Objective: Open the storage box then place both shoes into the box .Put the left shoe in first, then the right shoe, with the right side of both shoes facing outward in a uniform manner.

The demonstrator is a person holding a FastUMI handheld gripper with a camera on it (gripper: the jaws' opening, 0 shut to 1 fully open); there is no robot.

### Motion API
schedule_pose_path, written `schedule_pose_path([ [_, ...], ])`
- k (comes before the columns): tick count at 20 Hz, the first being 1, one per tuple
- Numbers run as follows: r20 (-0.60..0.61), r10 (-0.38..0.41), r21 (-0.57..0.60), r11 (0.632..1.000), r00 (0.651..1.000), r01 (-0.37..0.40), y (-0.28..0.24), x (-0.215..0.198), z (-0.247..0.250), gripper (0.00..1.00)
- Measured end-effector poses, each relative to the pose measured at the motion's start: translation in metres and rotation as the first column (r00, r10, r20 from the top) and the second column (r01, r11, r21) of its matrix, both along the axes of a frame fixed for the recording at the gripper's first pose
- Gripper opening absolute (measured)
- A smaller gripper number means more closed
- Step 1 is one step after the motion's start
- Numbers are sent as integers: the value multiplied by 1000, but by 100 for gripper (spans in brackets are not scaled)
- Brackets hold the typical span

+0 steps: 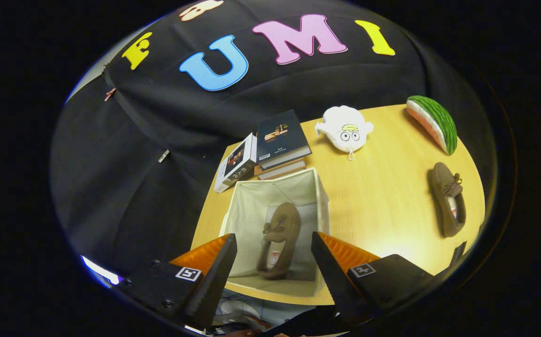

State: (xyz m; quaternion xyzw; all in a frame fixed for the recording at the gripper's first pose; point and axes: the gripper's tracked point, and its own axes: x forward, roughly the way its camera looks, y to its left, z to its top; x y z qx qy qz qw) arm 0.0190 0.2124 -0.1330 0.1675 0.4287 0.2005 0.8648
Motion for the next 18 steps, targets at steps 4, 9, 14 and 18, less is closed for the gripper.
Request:
schedule_pose_path([
  [4,67,-30,-88,996,997,35,-71,8,-3,98],
  [9,60,-59,-199,978,996,69,-168,18,-32,99],
  [14,62,-112,-285,950,992,125,-266,38,-67,99],
  [18,26,-103,-341,934,994,106,-326,50,-106,99],
])
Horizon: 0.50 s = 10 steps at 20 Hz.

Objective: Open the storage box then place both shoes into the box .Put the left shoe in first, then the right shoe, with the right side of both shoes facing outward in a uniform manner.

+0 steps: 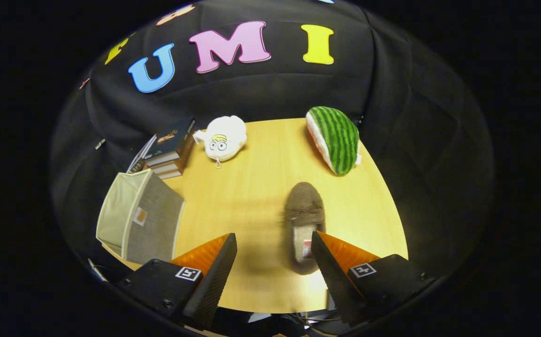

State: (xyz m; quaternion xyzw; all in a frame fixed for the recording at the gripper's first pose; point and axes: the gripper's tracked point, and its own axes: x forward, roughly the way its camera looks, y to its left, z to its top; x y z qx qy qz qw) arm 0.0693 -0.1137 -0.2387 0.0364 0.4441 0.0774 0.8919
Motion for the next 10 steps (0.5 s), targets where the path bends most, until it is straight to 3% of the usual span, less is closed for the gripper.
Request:
schedule_pose_path([
  [10,-83,41,-105,993,996,-50,-65,29,-97,98],
])
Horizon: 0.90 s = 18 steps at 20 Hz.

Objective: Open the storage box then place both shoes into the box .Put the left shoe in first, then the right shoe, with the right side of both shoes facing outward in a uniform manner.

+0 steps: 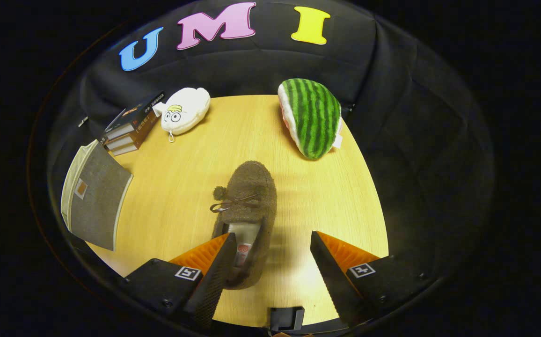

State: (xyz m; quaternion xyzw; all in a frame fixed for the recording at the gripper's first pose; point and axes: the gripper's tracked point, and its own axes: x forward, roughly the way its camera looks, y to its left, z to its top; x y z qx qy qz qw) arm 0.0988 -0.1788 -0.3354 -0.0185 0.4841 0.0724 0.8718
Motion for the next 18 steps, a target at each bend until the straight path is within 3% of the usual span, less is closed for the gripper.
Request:
schedule_pose_path([
  [11,-101,-49,43,998,994,53,-4,28,-54,97],
  [12,-100,-53,54,997,994,58,-1,31,-55,93],
  [15,-109,-43,49,998,993,48,7,33,-59,47],
  [16,-111,-38,48,998,993,44,11,33,-59,44],
  [18,-115,-52,21,998,992,55,11,34,-59,26],
])
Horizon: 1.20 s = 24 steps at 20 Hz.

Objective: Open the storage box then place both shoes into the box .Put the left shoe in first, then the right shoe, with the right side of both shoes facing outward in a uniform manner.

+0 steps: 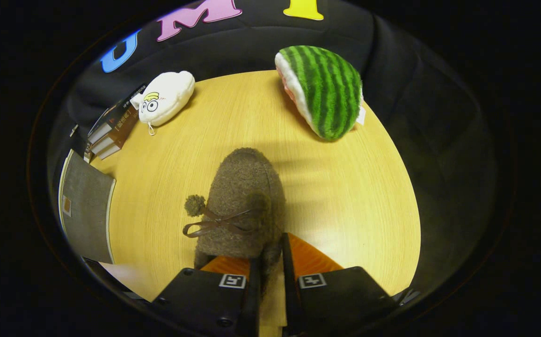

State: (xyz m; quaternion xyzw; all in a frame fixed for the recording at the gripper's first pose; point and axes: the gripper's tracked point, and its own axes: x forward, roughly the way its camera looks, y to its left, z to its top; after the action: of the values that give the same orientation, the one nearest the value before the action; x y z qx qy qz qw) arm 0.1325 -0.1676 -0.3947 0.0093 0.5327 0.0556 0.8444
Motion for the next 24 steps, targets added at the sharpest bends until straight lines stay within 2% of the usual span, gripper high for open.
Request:
schedule_pose_path([
  [4,-3,-20,-14,1000,1000,20,0,1,0,11],
  [6,18,23,-29,999,1000,-23,-1,1,1,5],
  [10,5,-25,-9,1000,1000,25,3,-3,11,5],
  [14,63,-30,13,999,998,29,24,-10,53,5],
  [18,65,-89,132,988,994,80,69,-30,101,5],
  [24,111,-124,280,956,986,88,159,-50,184,5],
])
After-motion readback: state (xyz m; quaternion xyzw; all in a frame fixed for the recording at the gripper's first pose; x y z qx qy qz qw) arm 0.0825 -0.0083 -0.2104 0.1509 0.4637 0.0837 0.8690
